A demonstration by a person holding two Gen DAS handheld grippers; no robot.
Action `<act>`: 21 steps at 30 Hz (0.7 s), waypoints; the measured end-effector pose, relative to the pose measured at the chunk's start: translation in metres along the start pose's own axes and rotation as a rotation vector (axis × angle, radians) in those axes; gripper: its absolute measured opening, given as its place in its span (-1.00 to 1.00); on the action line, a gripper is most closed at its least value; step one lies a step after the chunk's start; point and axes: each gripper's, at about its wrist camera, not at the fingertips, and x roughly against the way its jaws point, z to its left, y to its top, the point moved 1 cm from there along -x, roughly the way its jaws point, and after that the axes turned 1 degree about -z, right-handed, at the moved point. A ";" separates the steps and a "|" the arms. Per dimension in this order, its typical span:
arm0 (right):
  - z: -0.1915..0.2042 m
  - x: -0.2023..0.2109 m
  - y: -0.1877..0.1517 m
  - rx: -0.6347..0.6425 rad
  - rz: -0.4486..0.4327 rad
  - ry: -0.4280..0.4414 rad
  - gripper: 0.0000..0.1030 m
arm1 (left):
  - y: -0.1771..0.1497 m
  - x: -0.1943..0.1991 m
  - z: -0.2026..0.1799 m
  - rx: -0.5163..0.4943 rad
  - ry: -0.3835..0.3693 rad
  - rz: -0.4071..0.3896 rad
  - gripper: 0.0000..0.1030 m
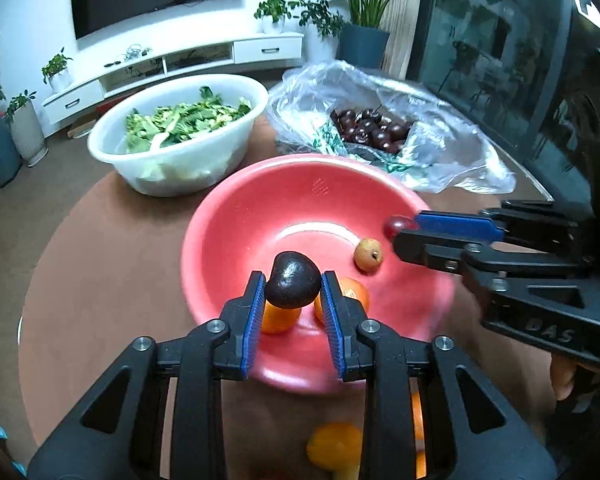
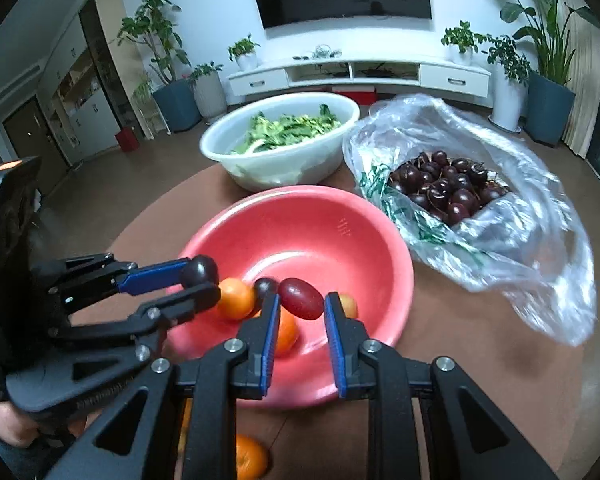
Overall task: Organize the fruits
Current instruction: 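Carry the plum and grape into the red bowl and open both tools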
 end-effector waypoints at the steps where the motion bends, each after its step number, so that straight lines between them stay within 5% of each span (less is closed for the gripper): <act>1: -0.002 -0.010 0.003 0.002 0.012 -0.006 -0.51 | 0.001 -0.007 -0.001 -0.009 0.005 0.006 -0.49; 12: -0.003 -0.053 0.002 0.060 0.081 -0.068 -0.50 | -0.003 -0.045 0.002 -0.030 0.019 0.040 -0.40; 19: -0.005 -0.052 0.002 0.065 0.084 -0.095 -0.47 | -0.001 -0.038 0.009 0.007 0.044 0.035 0.20; 21: -0.007 -0.049 0.002 0.056 0.083 -0.096 -0.39 | 0.000 -0.028 0.009 0.012 0.039 0.024 0.24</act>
